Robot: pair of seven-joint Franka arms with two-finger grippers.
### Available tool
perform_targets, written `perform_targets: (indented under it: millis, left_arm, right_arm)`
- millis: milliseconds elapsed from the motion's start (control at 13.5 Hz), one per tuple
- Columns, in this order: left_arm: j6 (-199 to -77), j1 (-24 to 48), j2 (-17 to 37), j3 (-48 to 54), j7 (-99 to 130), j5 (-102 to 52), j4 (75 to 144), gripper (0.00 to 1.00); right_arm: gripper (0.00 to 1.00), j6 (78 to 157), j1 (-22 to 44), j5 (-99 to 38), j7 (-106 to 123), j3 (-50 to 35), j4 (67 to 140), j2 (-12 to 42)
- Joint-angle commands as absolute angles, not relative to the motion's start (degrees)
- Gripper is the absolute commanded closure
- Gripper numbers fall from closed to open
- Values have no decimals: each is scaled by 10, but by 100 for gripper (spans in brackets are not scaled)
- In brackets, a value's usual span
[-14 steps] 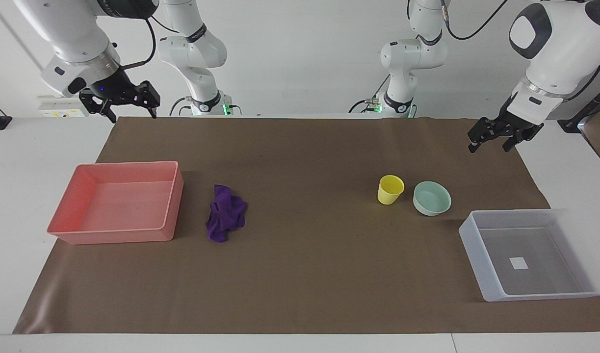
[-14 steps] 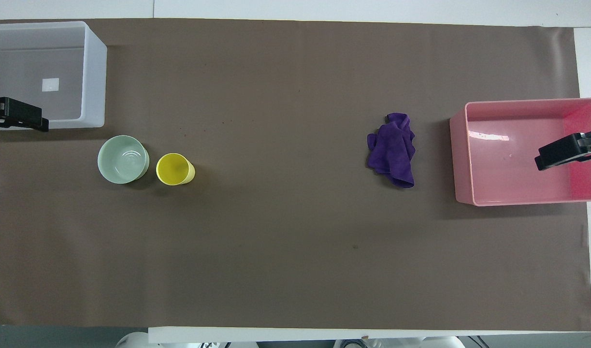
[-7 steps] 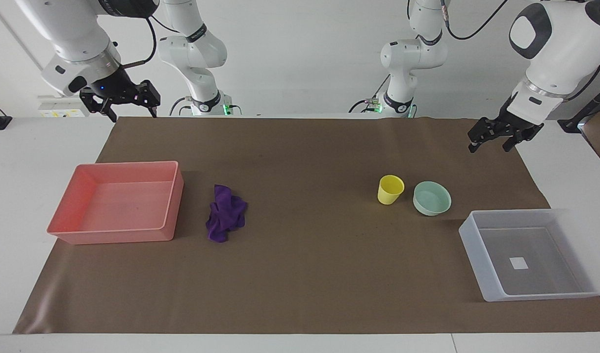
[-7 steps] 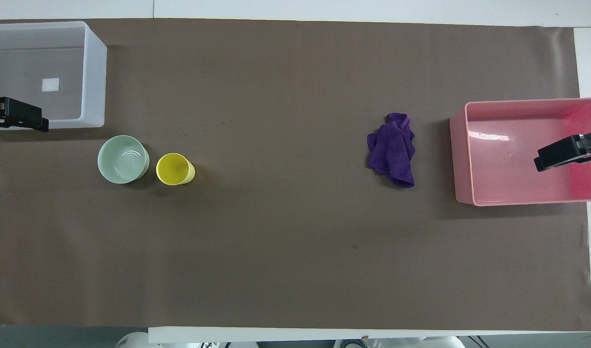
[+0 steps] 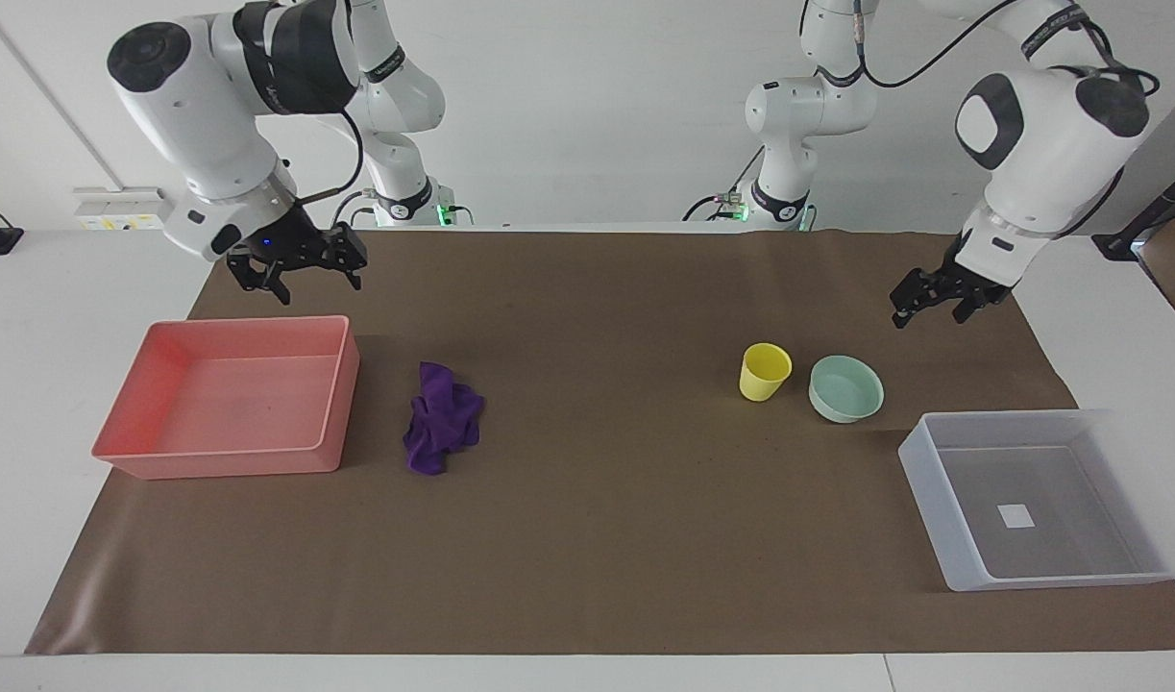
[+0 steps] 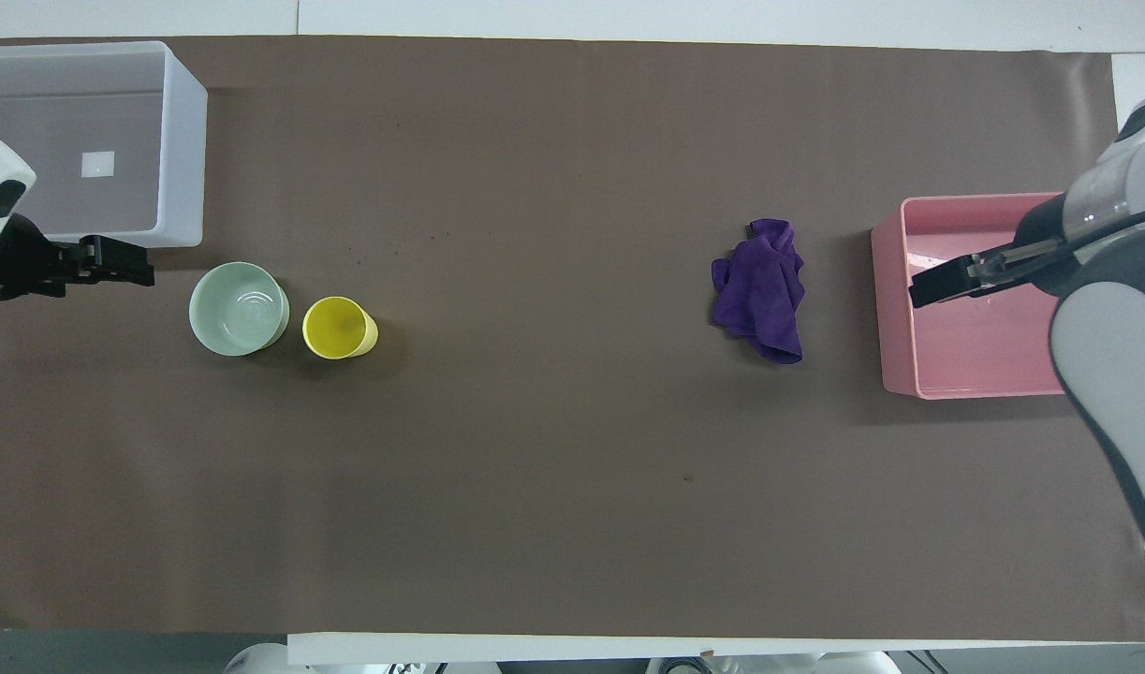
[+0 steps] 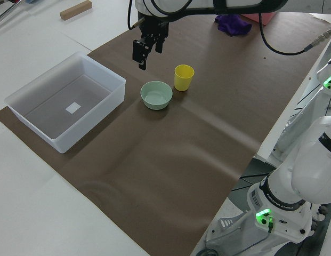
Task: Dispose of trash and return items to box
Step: 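Grasp the green bowl with the left gripper while the right gripper grasps the cloth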
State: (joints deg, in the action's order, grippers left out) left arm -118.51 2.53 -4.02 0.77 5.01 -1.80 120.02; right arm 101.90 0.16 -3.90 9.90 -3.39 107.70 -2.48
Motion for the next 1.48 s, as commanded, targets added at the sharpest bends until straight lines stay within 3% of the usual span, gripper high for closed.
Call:
perform_targets:
  millis: [0, 296, 370, 444, 519, 667, 741, 889, 963, 1185, 1407]
  left_arm:
    - [-1311, 27, -1, 9, 78, -10, 1265, 0]
    - [-1361, 25, 33, 10, 79, -10, 1281, 1]
    - [-1376, 27, 39, 9, 83, -10, 1295, 14]
    - [-1389, 30, 40, 9, 97, -10, 1305, 59]
    - [-1391, 29, 42, 9, 88, -10, 1310, 95]
    - [-1396, 28, 51, 9, 79, -10, 1309, 100]
    - [-1393, 29, 52, 9, 79, -10, 1305, 100]
    - [-1349, 26, 53, 8, 78, -10, 1278, 100]
    - [-1310, 28, 46, 8, 78, -10, 1261, 100]
    - [-1164, 32, 28, 10, 81, -10, 1168, 100]
    - [-1100, 19, 67, 3, 79, -37, 1053, 100]
  right_arm:
    - [0, 1113, 29, -48, 105, -35, 1134, -4]
    - [1, 1232, 61, -48, 105, -35, 1162, 75]
    - [1, 1258, 67, -48, 105, -35, 1170, 89]
    - [1, 1277, 68, -48, 105, -35, 1171, 105]
    - [2, 1293, 69, -48, 105, -35, 1172, 125]
    - [9, 1333, 78, -48, 105, -35, 1172, 153]
    - [22, 1341, 82, -48, 105, -35, 1173, 161]
    - [63, 1333, 83, -48, 104, -35, 1173, 161]
    - [76, 1333, 81, -48, 104, -35, 1173, 161]
    - [94, 1325, 80, -48, 104, -35, 1169, 148]
    - [97, 1274, 78, -47, 103, -33, 1159, 100]
